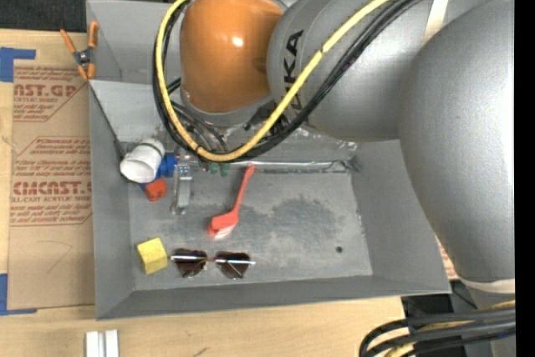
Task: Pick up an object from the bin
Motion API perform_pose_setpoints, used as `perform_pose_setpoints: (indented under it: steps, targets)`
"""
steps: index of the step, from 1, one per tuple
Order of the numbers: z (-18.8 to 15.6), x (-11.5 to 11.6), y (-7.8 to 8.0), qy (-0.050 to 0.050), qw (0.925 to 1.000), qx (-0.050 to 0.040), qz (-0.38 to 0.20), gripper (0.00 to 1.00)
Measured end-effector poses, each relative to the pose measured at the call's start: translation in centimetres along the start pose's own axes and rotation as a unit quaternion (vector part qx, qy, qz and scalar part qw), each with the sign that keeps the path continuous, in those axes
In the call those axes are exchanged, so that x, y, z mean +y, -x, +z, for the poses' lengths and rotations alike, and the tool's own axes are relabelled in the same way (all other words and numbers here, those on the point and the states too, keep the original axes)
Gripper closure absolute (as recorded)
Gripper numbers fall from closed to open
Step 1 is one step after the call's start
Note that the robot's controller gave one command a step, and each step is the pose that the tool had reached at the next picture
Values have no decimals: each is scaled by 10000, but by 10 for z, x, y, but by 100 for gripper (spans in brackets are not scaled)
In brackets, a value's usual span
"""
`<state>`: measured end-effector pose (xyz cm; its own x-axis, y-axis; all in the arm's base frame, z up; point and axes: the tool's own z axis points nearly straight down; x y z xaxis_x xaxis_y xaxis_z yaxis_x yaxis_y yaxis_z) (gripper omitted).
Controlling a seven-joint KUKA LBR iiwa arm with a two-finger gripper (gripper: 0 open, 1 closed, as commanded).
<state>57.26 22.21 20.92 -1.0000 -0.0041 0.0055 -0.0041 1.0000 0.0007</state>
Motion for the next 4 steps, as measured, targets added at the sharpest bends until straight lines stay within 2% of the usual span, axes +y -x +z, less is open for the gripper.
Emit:
perform_pose_setpoints:
  steps: [1,2,3,4]
  targets:
    - [-5,-1,1,7,10000,-32,13,0]
    - [33,7,4,12,9997,-63,-237,0]
    - [79,0,-6,2,9935,-27,-1142,0]
    - [106,-3,-10,5,9849,-64,-1732,0]
